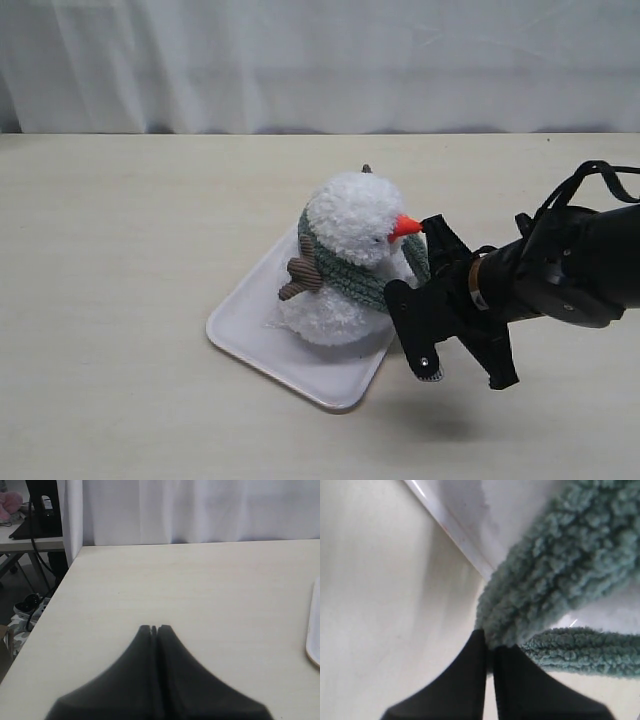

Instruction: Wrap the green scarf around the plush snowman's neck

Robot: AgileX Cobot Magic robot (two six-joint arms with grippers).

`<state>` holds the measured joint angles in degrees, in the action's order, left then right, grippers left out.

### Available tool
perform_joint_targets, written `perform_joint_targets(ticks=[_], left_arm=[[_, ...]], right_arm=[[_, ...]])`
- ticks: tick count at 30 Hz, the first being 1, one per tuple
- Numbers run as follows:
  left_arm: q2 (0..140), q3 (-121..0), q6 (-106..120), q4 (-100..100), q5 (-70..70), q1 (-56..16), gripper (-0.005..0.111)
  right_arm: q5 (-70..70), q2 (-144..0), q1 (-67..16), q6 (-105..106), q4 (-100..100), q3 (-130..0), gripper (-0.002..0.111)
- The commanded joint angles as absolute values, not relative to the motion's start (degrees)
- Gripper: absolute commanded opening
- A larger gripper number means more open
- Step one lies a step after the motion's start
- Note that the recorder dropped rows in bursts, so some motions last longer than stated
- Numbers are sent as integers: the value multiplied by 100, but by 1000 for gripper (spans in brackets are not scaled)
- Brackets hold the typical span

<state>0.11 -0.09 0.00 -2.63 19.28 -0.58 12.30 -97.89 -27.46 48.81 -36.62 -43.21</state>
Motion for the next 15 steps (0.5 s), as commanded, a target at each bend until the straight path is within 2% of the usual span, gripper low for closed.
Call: perform_joint_targets(ticks=[1,15], left_arm=[[0,0,0,-244,1858,-66,0],[0,0,0,-244,1848,-66,0]], right_arm=[[1441,-9784,-2721,4855,-3706,-4326,4],[1578,-9784,-2735,3965,-4459,-4326,4]])
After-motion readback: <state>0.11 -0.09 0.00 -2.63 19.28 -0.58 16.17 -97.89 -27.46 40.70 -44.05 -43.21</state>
